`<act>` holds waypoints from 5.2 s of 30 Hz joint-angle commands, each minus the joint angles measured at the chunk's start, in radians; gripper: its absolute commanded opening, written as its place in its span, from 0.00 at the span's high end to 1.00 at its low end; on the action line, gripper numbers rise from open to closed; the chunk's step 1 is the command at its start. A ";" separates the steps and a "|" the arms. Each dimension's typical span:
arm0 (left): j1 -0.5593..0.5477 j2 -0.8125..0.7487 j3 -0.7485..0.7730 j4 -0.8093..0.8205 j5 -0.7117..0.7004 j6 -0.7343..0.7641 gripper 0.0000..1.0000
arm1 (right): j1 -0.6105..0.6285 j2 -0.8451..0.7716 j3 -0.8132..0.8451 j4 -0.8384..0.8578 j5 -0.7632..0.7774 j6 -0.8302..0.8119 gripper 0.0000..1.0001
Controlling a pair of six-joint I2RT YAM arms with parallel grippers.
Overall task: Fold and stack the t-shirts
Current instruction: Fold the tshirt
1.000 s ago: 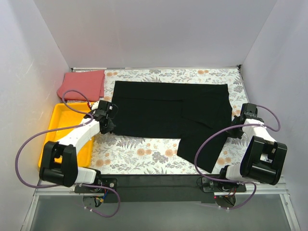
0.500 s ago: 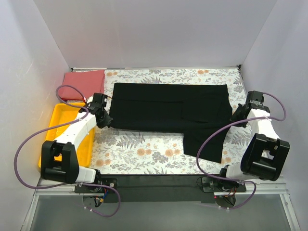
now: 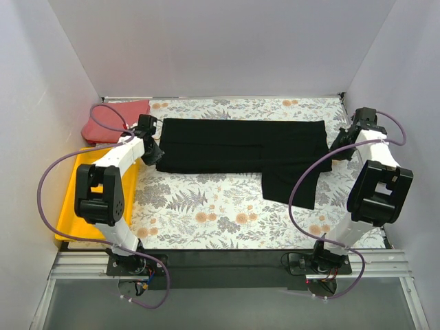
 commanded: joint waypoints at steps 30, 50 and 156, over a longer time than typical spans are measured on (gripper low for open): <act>0.021 0.152 0.185 0.015 -0.159 0.025 1.00 | 0.006 0.220 0.201 0.005 0.014 -0.044 0.99; 0.020 0.263 0.242 0.058 -0.126 0.025 0.87 | 0.006 0.251 0.201 0.045 -0.014 -0.041 0.75; -0.111 0.110 -0.046 0.207 -0.287 -0.040 0.53 | 0.221 0.502 0.580 0.207 -0.124 0.124 0.99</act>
